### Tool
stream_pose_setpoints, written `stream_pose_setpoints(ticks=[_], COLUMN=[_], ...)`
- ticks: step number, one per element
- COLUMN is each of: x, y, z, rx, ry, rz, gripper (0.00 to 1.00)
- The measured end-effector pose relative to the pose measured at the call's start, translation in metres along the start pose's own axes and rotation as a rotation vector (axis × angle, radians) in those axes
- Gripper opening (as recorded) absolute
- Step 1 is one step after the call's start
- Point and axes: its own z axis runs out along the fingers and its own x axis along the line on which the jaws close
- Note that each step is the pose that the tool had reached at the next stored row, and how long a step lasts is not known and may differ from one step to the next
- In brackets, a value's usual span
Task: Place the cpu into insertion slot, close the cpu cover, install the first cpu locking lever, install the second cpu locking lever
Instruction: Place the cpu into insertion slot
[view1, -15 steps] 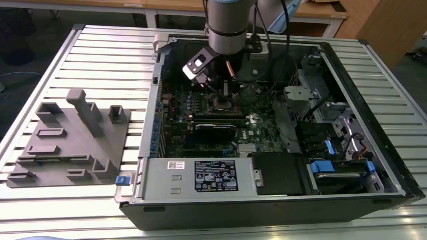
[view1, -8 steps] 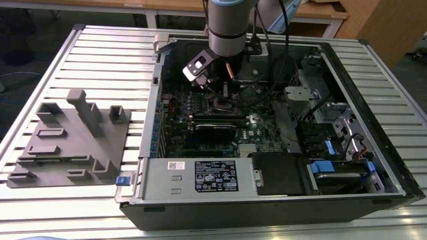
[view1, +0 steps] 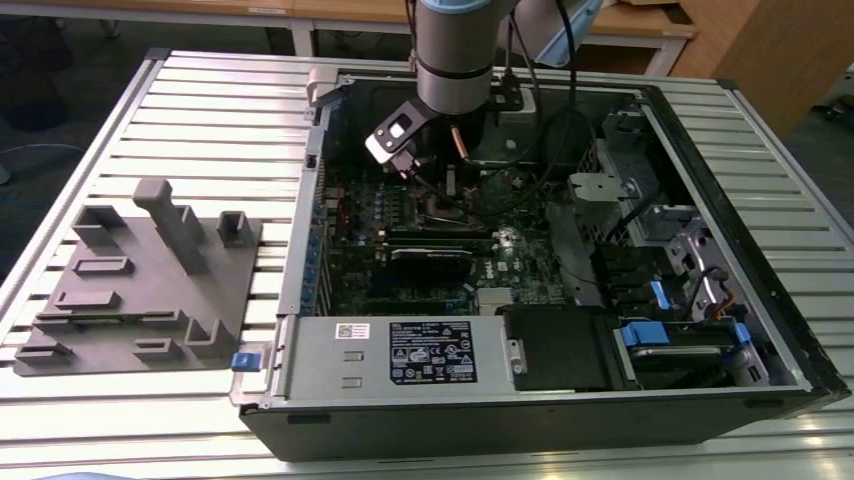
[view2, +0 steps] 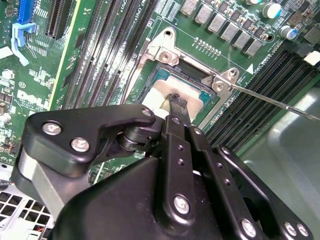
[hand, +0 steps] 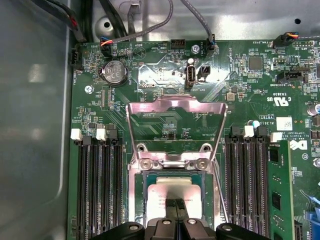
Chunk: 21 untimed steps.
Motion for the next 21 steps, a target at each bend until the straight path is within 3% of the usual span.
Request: stream_pose_setpoints(ticks=[10,18,21], x=[0.0003,0.0004,0.0005], y=[0.0002,0.0013,0.0014], z=[-0.0007,-0.0192,-0.0211], rx=[-0.0012,-0.0001,-0.0001], ry=[0.002,0.0004,0.0005], rz=[0.0,0.0,0.0], gripper=[0.11,0.11,0.11])
